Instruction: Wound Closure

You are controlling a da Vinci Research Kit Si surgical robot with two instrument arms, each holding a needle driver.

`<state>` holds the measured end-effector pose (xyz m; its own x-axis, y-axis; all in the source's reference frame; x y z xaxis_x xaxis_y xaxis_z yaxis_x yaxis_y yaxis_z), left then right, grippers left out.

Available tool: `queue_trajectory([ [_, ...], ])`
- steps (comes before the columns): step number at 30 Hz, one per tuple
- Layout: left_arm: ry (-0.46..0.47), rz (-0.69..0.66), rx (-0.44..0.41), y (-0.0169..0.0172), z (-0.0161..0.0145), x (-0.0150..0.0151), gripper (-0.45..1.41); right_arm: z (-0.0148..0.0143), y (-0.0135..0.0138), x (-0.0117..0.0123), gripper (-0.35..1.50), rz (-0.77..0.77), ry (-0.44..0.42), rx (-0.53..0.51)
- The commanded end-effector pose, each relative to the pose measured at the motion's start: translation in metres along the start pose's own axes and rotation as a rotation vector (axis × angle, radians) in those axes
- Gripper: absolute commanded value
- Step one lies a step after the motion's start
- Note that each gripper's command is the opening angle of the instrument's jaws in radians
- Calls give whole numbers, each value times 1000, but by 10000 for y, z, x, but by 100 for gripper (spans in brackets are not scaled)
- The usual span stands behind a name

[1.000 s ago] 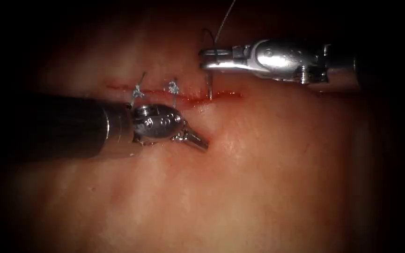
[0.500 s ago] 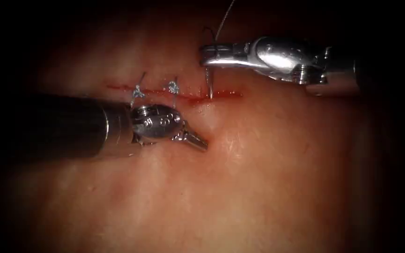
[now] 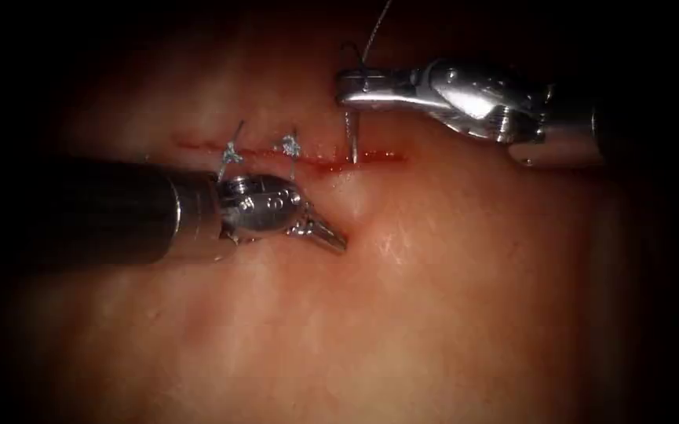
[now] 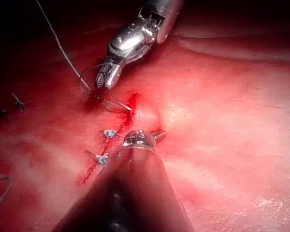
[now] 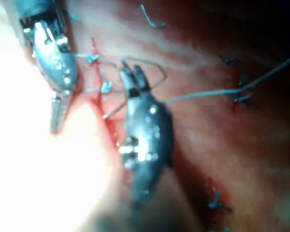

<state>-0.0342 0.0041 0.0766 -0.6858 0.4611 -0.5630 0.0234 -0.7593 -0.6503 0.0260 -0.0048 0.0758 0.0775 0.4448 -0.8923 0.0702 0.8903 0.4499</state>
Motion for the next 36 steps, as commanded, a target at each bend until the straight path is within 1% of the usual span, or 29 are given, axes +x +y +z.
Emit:
queue_trajectory([
  [1,1,2,1,-7,5,2,-25,9,4,-1,-35,26,3,0],
  [4,1,3,0,-7,5,2,-25,8,4,-2,-35,131,5,-2],
  [6,1,3,0,-8,4,1,-25,8,4,-4,-35,165,6,1],
  [18,1,4,-2,-8,2,0,-25,11,-5,-13,-35,300,14,41],
  [26,1,5,-3,-9,2,0,-27,11,-14,-11,-35,388,7,44],
  [36,1,5,-3,-8,1,0,-28,12,-21,-12,-35,540,7,86],
])
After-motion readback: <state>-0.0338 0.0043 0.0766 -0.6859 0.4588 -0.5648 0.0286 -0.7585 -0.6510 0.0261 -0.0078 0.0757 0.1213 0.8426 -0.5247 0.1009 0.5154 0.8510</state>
